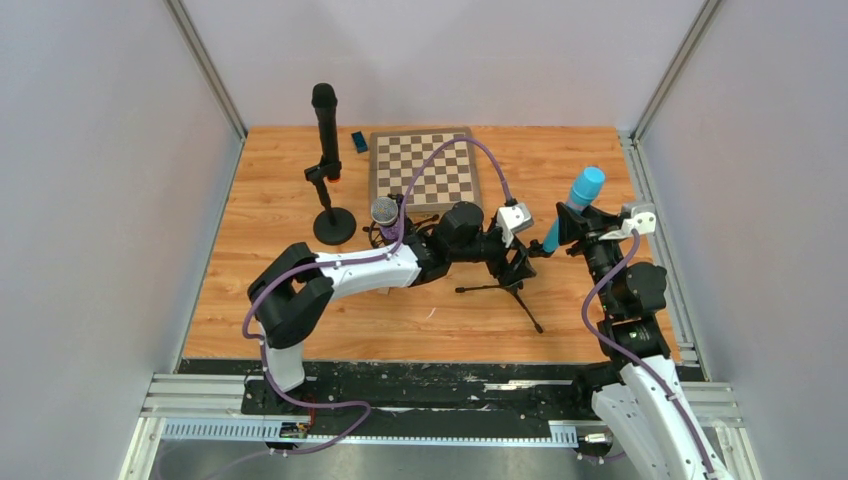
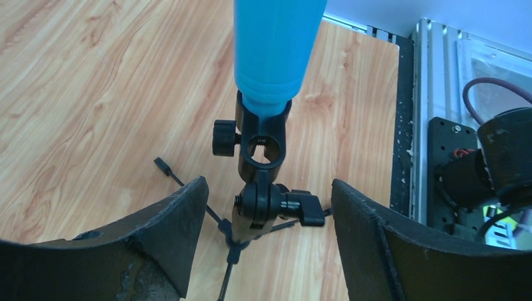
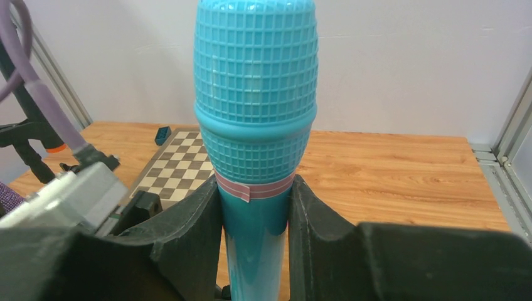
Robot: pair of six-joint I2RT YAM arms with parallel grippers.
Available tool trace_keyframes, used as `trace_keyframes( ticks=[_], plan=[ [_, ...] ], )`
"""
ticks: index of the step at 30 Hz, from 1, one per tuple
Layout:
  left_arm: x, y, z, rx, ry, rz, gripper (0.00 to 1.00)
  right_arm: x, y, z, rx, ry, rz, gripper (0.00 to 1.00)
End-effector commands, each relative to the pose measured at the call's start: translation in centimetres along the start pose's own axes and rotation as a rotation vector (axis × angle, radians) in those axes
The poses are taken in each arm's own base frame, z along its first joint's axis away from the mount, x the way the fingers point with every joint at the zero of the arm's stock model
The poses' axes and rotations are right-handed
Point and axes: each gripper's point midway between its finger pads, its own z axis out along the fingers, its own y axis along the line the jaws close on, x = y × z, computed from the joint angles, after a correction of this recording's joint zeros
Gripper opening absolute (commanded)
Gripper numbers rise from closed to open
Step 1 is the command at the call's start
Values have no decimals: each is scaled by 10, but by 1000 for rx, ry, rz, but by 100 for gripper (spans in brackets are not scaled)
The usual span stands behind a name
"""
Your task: Attach the microphones to the stand
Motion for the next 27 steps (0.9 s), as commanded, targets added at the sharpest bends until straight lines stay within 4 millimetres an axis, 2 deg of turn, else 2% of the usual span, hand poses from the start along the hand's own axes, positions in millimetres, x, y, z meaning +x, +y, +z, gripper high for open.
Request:
trace_keyframes(
  ticks=[1,4,6,7,8,13,15,16,18,20,25,27],
  plan=[
    [-26,-4,16,3,-118,77,79,41,1,-8,-15,133,8,0],
    [-23,-2,18,-27,-116,107,75,43,1,-9,-17,138,7,0],
    [-24,-3,18,-21,-123,109,64,46,1,-10,-19,141,9,0],
    [-24,-4,18,-16,-126,106,56,46,1,-10,-19,142,10,0],
    [-26,-6,19,-7,-134,107,53,46,2,-11,-21,140,13,0],
    [-34,-9,16,0,-168,92,54,50,2,-14,-24,138,13,0],
    [-35,-10,15,-2,-178,86,52,52,1,-15,-24,143,13,0],
    [-36,-10,15,-1,-182,84,48,54,2,-15,-26,145,14,0],
    [-37,-11,15,2,-183,83,25,56,2,-16,-27,151,17,0],
    [-36,-11,15,2,-182,80,14,58,2,-17,-31,157,19,0],
    [-33,-9,14,-5,-168,80,11,62,4,-18,-42,167,24,0],
    [-32,-9,14,-7,-164,81,5,65,5,-20,-47,176,30,0]
  ],
)
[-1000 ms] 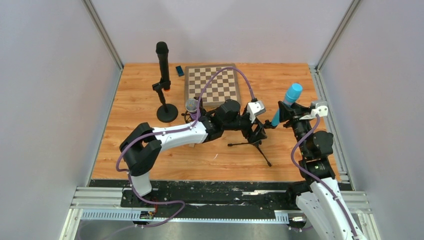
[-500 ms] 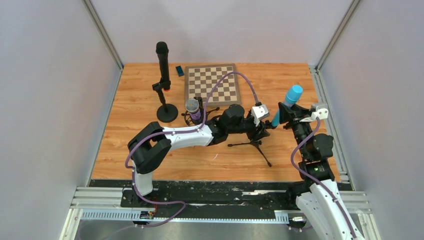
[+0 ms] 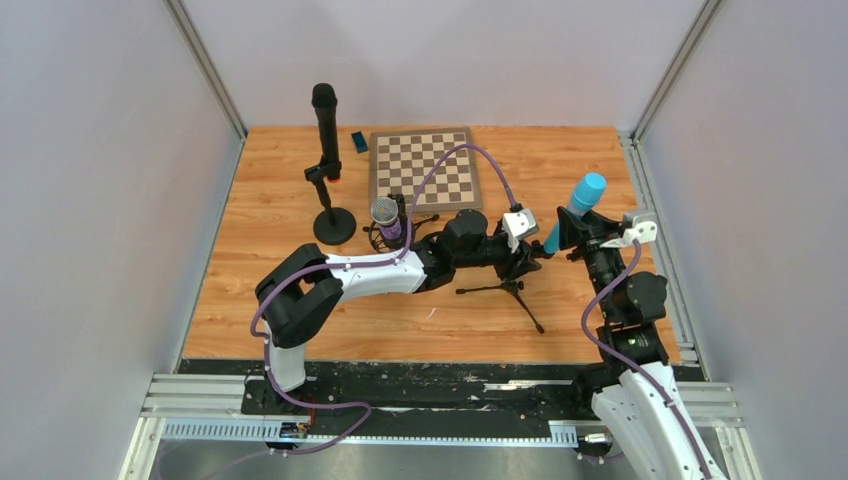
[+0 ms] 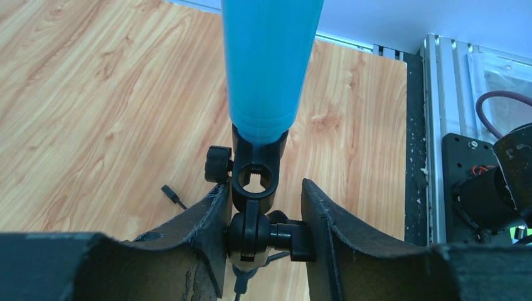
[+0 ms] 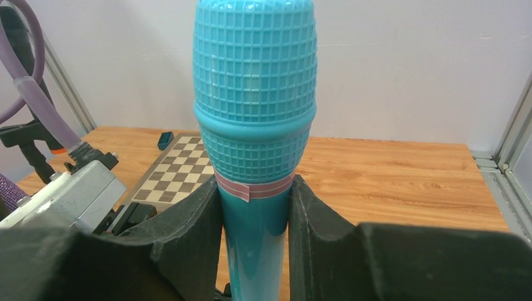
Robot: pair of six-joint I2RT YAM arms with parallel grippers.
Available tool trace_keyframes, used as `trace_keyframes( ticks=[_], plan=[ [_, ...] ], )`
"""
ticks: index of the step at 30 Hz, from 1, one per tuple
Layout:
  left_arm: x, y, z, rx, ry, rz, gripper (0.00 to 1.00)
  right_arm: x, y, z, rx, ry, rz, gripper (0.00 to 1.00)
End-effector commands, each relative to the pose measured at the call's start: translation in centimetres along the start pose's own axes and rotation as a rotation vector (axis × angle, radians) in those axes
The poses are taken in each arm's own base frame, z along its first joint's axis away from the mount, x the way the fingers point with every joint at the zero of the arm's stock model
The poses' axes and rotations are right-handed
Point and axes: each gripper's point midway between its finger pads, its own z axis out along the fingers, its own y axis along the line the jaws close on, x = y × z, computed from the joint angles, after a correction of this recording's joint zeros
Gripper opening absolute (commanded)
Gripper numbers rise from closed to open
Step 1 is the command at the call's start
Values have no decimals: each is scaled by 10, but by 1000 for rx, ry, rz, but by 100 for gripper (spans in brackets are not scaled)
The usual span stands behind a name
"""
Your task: Attach the microphones to the stand
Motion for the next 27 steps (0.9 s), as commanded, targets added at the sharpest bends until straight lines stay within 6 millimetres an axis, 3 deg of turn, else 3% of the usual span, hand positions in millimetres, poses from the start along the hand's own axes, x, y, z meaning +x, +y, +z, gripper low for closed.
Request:
trace_keyframes(
  ticks=[1,27],
  plan=[
    [-30,-5,-3,5,-85,13,1,64,5,-15,-36,213,35,0],
    [-29,0,-4,-31,-81,-8,0,111,3,-33,-25,341,82,0]
  ],
)
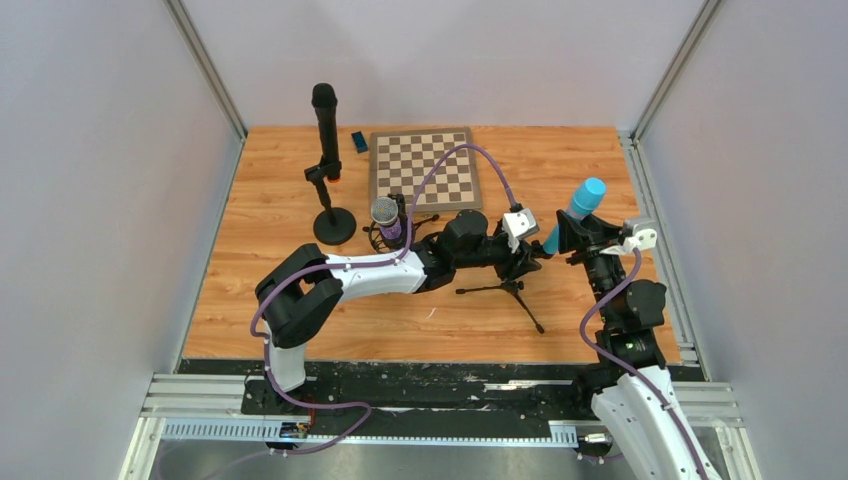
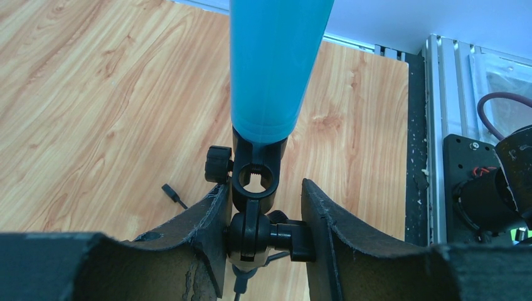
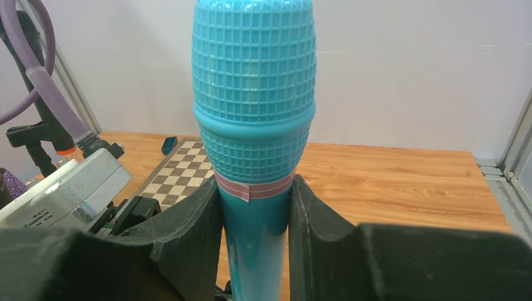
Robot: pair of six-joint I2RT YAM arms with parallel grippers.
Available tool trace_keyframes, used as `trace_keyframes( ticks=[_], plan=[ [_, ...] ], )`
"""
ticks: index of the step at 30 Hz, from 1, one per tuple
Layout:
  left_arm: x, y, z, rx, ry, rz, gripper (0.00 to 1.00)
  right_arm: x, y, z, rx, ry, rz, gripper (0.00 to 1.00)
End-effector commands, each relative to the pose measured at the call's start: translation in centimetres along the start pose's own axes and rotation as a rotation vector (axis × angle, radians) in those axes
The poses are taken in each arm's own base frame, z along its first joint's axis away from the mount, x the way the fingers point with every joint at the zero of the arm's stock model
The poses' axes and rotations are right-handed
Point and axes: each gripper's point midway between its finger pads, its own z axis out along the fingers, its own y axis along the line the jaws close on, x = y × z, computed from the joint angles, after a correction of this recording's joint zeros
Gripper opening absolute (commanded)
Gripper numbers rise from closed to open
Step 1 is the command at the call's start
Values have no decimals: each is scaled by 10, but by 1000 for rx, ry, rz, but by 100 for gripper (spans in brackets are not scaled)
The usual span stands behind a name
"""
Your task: Attach the microphones to the stand
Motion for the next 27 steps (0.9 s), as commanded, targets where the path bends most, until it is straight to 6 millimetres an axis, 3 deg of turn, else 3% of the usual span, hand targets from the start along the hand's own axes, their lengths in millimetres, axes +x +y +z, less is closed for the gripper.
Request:
trace_keyframes(
  ticks=[1,27],
  plan=[
    [-29,-2,-4,-20,-81,-7,0,106,2,-31,-4,366,92,0],
    [-35,-2,-5,-23,-97,-17,0,141,-6,-46,50,464,103,0]
  ],
)
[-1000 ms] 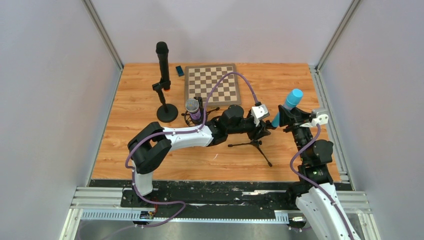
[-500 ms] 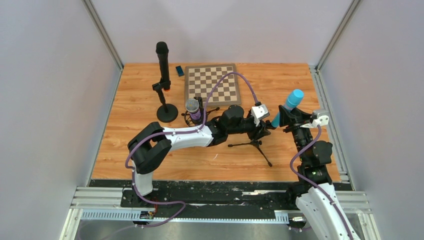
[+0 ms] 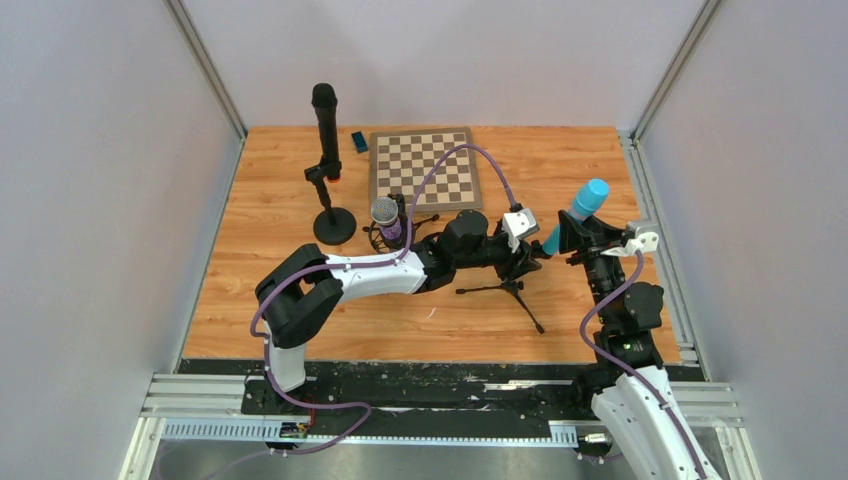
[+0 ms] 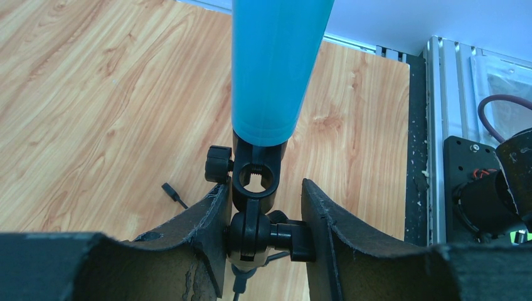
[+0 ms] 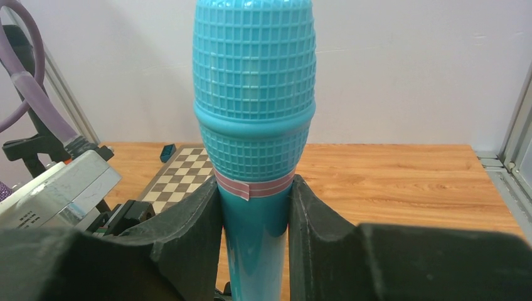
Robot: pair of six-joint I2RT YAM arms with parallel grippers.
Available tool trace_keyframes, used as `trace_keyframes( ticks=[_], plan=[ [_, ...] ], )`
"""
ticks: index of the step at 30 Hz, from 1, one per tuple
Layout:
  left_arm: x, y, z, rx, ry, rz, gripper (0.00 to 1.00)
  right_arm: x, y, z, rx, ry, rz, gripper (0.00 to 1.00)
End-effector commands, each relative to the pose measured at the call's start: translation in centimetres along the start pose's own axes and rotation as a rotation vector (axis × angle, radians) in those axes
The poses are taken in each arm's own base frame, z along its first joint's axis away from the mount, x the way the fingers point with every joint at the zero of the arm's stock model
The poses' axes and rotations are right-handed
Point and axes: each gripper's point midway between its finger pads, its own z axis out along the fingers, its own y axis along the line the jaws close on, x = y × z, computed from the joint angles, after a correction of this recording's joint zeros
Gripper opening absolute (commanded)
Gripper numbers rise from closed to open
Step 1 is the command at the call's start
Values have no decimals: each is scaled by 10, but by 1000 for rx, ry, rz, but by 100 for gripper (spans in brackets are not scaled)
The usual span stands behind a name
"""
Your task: Attach the microphones to the stand
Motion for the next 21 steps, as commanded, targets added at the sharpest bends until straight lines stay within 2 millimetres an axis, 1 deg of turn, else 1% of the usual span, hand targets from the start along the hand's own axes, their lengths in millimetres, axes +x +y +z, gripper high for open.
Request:
trace_keyframes(
  ticks=[1,4,10,13,17,18,19,20,21],
  plan=[
    [-36,-3,-6,-14,-98,-9,0,135,-8,-47,29,480,59,0],
    [-36,-3,-6,-12,-100,-8,0,140,-8,-49,28,495,59,0],
    [-38,-5,-7,-8,-106,-8,0,142,-7,-49,25,502,58,0],
    [-38,-5,-8,-9,-104,-6,0,140,-6,-48,21,497,59,0],
    [-37,-3,-8,-12,-102,-1,5,132,-2,-45,4,479,71,1],
    [-37,-3,-8,-12,-102,1,7,129,-1,-44,2,473,76,3],
    [-37,-4,-9,-8,-102,5,8,127,0,-43,0,468,80,8],
    [-38,-4,-9,-7,-103,9,11,126,1,-42,-4,465,81,14],
    [-37,-5,-9,-5,-102,11,13,124,2,-42,-9,462,82,24]
  ],
)
